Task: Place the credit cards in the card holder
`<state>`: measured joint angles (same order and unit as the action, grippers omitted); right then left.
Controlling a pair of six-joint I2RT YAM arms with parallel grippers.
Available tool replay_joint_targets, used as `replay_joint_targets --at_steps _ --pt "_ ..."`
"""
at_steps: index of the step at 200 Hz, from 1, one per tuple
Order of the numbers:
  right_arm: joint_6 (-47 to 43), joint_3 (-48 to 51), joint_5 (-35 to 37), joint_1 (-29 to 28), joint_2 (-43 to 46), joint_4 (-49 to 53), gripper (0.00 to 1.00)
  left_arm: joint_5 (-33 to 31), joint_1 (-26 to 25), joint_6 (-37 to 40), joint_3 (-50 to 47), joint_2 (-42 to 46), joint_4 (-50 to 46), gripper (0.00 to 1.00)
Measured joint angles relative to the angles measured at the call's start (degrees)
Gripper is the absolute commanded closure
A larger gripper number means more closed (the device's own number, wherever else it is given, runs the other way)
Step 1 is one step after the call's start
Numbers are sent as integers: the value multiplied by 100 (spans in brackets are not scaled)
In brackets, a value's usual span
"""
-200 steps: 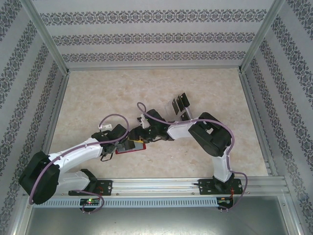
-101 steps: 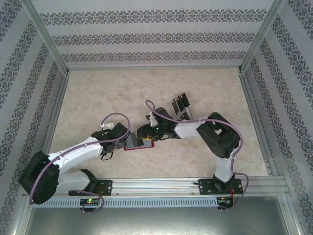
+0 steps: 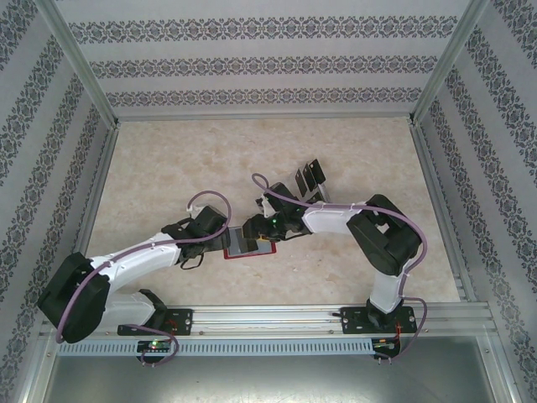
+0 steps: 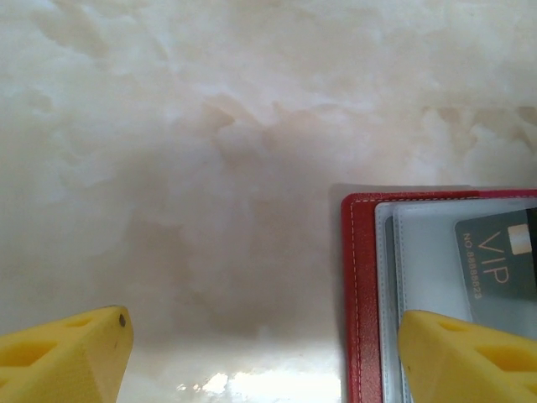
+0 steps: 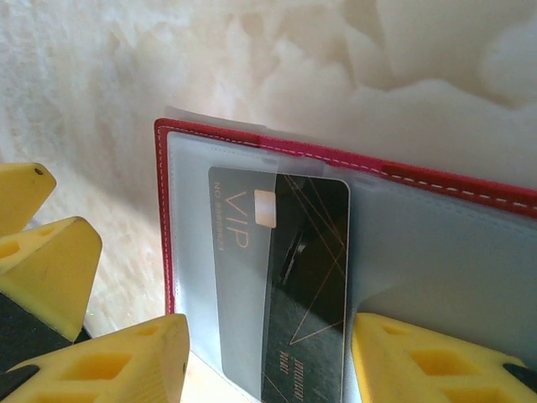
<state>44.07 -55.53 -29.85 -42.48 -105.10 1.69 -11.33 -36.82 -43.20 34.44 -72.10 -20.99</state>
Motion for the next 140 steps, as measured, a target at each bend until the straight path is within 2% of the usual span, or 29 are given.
replay_joint_targets --at_steps 27,51,63,105,140 --pt "-118 -39 142 0 127 378 46 208 0 70 -15 -22 293 17" --pt "-247 -96 256 0 295 673 50 382 0 94 -92 -35 555 17" --pt "-321 -140 326 0 385 798 56 433 -4 103 -111 -87 625 17" --pt "-632 -343 636 -4 531 1252 86 516 -175 144 -118 -391 739 17" --pt "-828 -387 920 -96 531 1626 99 431 -289 188 -116 -573 723 17"
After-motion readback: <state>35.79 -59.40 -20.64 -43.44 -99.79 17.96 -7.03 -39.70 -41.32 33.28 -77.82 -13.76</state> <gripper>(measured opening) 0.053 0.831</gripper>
